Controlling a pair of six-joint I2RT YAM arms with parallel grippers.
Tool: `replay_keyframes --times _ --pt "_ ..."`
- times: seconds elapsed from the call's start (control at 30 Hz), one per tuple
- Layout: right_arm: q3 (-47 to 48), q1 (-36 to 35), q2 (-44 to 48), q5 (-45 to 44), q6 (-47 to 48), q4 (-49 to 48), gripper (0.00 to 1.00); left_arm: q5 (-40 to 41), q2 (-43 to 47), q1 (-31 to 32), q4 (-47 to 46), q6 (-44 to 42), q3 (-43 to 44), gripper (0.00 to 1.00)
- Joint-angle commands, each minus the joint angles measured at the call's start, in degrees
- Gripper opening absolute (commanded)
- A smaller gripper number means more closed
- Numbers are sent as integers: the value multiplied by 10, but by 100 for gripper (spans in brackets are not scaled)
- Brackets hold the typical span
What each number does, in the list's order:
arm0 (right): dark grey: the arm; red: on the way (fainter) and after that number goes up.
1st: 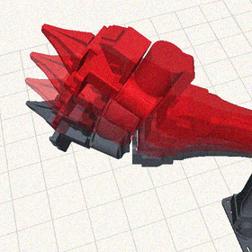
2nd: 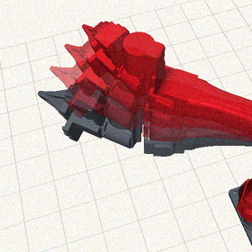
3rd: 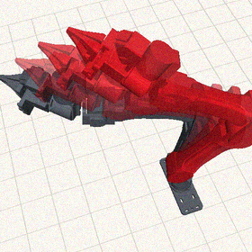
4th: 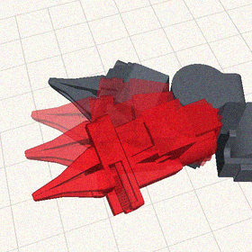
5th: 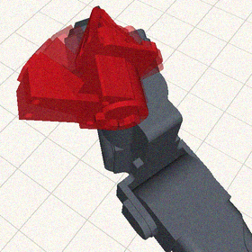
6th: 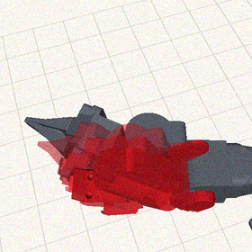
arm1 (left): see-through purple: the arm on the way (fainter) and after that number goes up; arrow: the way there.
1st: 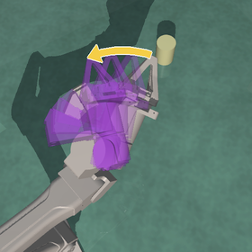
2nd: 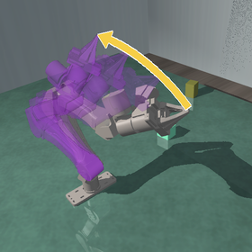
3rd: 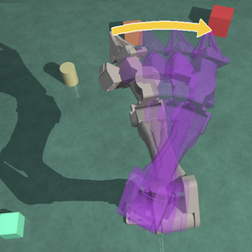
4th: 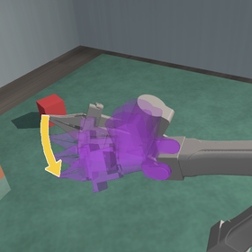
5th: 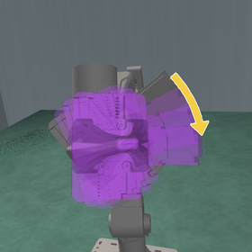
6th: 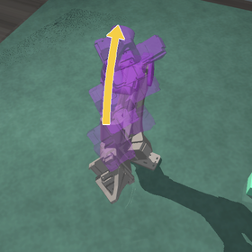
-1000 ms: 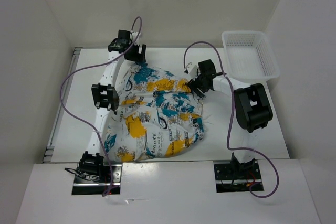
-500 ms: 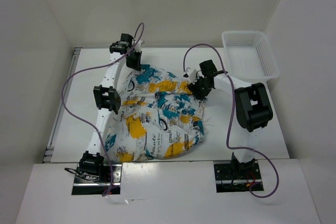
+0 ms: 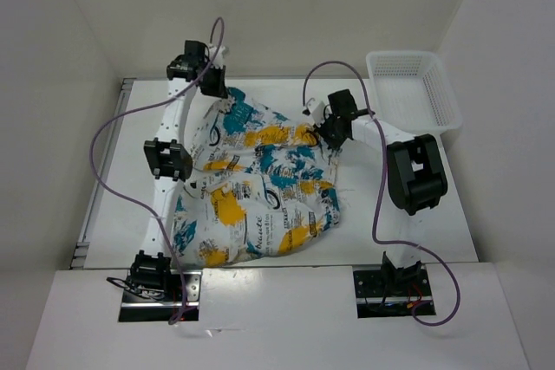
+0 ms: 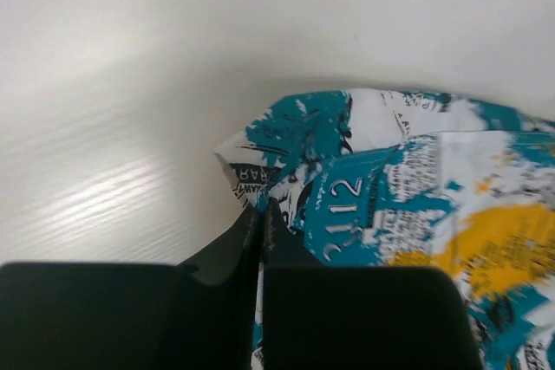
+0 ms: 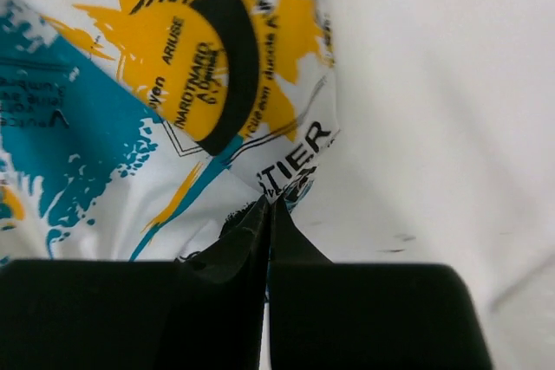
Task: Fold and stack the shorts
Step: Flatten the shorts out, then fold the shorts
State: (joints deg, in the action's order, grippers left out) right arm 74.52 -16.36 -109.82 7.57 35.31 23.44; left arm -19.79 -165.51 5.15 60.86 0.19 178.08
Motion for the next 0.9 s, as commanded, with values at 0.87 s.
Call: replay_keyframes --times 0.87 --pt "-88 -57 233 -111 118 -46 0 11 910 -27 -226 -2 -1049 0"
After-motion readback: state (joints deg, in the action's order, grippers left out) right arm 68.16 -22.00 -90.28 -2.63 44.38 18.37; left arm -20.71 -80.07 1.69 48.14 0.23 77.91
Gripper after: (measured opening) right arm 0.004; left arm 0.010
